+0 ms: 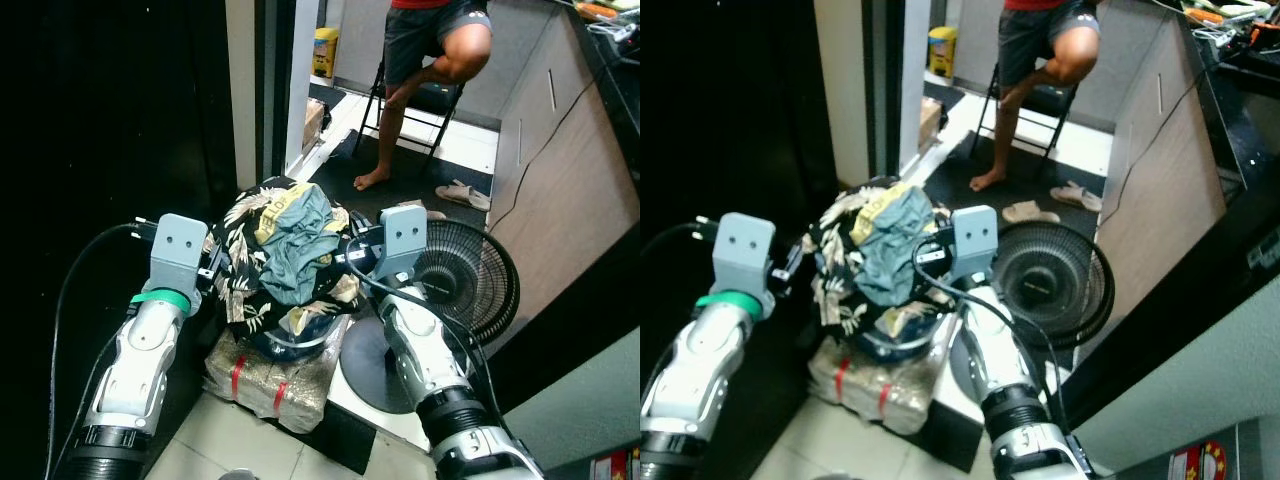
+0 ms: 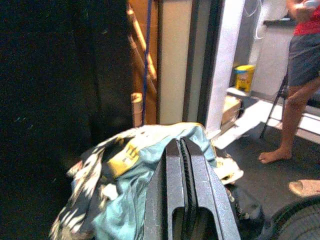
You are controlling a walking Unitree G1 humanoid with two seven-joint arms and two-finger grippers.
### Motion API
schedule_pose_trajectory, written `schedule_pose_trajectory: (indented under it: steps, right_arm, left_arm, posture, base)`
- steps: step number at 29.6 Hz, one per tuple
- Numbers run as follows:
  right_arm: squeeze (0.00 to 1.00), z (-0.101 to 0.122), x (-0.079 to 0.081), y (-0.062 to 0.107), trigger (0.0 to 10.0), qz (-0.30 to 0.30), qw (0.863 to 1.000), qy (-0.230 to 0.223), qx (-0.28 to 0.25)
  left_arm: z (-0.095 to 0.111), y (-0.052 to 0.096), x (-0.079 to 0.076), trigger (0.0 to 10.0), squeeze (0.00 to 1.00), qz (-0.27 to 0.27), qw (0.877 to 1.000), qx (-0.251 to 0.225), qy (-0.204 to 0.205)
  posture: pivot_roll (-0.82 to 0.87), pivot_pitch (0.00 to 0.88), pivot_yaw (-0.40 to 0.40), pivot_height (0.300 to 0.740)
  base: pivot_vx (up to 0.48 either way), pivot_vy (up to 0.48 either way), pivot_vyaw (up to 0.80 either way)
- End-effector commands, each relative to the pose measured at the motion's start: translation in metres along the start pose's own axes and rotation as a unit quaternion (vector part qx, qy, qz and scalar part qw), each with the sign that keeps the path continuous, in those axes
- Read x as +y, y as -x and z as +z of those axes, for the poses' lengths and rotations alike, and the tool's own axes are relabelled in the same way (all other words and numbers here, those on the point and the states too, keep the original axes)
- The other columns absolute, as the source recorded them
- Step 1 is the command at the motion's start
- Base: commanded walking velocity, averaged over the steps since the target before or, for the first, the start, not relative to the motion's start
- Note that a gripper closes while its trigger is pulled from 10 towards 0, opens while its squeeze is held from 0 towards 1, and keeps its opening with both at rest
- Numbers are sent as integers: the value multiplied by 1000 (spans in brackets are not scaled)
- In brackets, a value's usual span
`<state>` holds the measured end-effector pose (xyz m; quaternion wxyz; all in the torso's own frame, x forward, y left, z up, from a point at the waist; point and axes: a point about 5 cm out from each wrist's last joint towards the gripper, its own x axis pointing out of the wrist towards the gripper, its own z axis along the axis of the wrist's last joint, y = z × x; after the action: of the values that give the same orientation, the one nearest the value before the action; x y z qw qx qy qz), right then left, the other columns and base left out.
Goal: Clothes washing
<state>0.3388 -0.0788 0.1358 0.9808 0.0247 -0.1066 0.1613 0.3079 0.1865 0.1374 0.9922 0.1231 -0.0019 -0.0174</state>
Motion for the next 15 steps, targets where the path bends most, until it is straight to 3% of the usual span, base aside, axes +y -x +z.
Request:
schedule_pose_trajectory:
  steps: [1,11,15]
  right_arm:
    - [0,0,-3,0,10000,-5,1000,-1,0]
    - [0,-1,-2,1,10000,-6,1000,0,1]
    - [0,-1,-2,1,10000,-6,1000,0,2]
  left_arm:
    - [-4,2,-2,10000,0,-5,1000,7,2]
    - [-1,2,-2,10000,0,-6,1000,-7,-4]
    - [-1,1,0,10000,0,-1,1000,-9,-11]
  posture:
    - [88,0,-19,740]
    - [86,0,-16,740]
    - [90,0,-15,740]
  base:
    - [0,0,0]
    - [0,0,0]
    - [480,0,0]
